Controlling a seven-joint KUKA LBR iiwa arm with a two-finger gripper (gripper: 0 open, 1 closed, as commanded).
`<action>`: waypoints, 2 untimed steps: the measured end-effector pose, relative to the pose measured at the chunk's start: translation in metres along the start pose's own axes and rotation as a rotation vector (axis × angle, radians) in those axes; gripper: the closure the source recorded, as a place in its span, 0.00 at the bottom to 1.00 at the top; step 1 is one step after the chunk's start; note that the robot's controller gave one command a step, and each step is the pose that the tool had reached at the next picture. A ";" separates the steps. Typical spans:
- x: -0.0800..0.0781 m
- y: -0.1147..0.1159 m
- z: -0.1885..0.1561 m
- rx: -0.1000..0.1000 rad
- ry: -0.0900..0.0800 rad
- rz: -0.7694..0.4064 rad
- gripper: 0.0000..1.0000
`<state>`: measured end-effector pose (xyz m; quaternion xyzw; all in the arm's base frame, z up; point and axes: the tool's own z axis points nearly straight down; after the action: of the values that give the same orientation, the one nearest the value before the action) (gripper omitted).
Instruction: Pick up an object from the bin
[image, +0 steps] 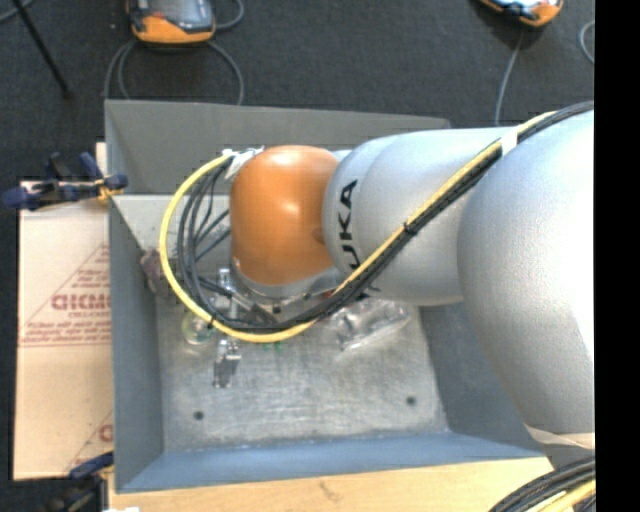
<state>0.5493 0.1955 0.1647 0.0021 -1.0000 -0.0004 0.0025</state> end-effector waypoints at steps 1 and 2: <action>-0.066 -0.049 -0.018 0.000 -0.015 0.048 0.00; -0.099 -0.092 0.081 -0.003 -0.012 0.105 0.00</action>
Offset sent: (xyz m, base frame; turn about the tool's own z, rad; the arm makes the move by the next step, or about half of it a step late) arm 0.0615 -0.0449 0.0156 0.0423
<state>0.6486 0.1042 0.0832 -0.0503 -0.9987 -0.0016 -0.0035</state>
